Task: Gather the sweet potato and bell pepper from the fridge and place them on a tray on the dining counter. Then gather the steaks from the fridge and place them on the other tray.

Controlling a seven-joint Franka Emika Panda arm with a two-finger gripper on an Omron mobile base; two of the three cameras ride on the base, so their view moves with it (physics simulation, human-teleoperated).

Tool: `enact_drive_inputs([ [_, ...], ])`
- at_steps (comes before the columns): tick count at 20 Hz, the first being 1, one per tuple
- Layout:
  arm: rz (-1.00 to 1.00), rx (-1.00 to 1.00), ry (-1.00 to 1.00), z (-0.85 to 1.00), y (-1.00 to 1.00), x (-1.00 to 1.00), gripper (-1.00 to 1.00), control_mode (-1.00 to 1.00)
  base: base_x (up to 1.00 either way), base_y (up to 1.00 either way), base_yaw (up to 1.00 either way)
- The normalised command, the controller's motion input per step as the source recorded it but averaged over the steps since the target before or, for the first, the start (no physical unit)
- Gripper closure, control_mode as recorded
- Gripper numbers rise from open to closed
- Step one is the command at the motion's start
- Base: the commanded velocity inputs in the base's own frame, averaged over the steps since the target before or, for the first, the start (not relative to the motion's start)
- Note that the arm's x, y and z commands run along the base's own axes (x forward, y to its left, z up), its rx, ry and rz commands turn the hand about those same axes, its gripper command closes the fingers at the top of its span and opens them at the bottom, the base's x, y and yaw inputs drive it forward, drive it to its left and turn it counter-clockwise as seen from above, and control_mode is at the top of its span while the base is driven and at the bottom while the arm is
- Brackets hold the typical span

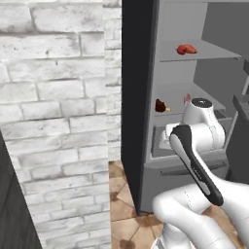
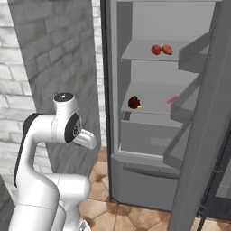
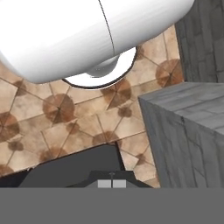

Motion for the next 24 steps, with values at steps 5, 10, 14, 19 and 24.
enact_drive_inputs([
  [5,0.0,0.0,0.0,0.0,0.0,0.0,1.0,1.0,0.06,-0.47,0.0],
  [10,0.0,0.0,0.0,0.0,0.0,0.0,1.0,1.0,0.31,-0.14,-0.06],
  [14,0.0,0.0,0.0,0.0,0.0,0.0,1.0,1.0,0.43,0.0,-0.18],
  [19,0.0,0.0,0.0,0.0,0.0,0.0,1.0,1.0,0.49,0.0,-0.23],
  [24,0.0,0.0,0.0,0.0,0.0,0.0,1.0,1.0,0.46,0.0,-0.18],
])
